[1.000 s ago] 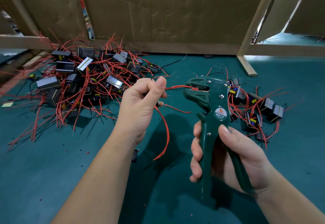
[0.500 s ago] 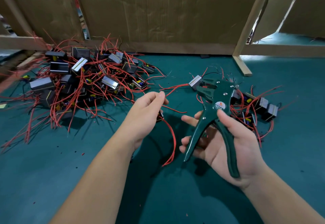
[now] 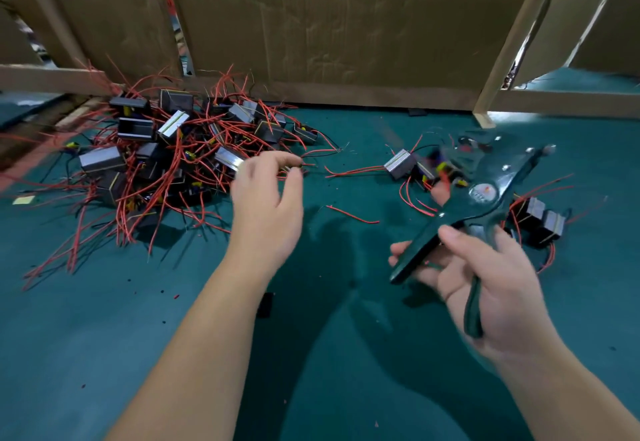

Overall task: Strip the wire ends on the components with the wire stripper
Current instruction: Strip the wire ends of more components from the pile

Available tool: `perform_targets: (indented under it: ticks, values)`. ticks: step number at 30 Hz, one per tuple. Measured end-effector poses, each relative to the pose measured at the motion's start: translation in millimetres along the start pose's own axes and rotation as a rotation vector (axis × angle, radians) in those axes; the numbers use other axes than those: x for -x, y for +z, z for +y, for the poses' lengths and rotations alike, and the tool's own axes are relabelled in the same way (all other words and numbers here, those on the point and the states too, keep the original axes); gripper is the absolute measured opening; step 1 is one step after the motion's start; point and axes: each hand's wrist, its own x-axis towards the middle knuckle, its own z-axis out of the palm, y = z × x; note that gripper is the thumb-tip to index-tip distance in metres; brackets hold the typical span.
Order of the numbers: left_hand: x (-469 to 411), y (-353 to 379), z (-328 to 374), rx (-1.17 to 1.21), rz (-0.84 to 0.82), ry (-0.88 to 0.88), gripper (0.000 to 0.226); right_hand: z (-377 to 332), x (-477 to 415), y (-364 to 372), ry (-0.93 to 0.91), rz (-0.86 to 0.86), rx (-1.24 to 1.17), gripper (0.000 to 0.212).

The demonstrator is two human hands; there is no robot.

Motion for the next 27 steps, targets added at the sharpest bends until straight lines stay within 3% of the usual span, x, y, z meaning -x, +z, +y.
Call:
perform_targets:
  ticks: [3,5,8,11,15,20,23,27]
  values:
    - [-3,-10,-10,-0.243,0.109,-0.156,0.03,-1,-1,-6,0.026,0.084,0.069,0.021]
    - [-3,-15,-17,-0.337,0.066,-0.255,0.038,2,1,-7,0.024,0.117,0.146,0.015]
    - [-8,-20,-23,-0.29,-0.072,-0.408,0.049,6,4,-5,-0.039,0.109,0.222,0.018]
    - [-15,-23,-30,-0.188,-0.112,-0.434,0.052,7,6,-3,-0.019,0.063,0.233,0.017]
    - [-21,-26,-33,0.138,-0.031,-0.474,0.046,10,7,-1,0.072,0.029,0.16,0.014]
    - [-21,-30,-19,0.534,0.03,-0.563,0.034,9,6,0,0.082,-0.04,0.092,0.028]
    - [-18,-36,-7,0.818,-0.121,-0.54,0.035,5,5,1,0.137,-0.161,-0.061,0.038]
    - [-14,-38,1,1.016,-0.362,-0.383,0.047,0,4,1,0.275,-0.26,-0.221,0.064]
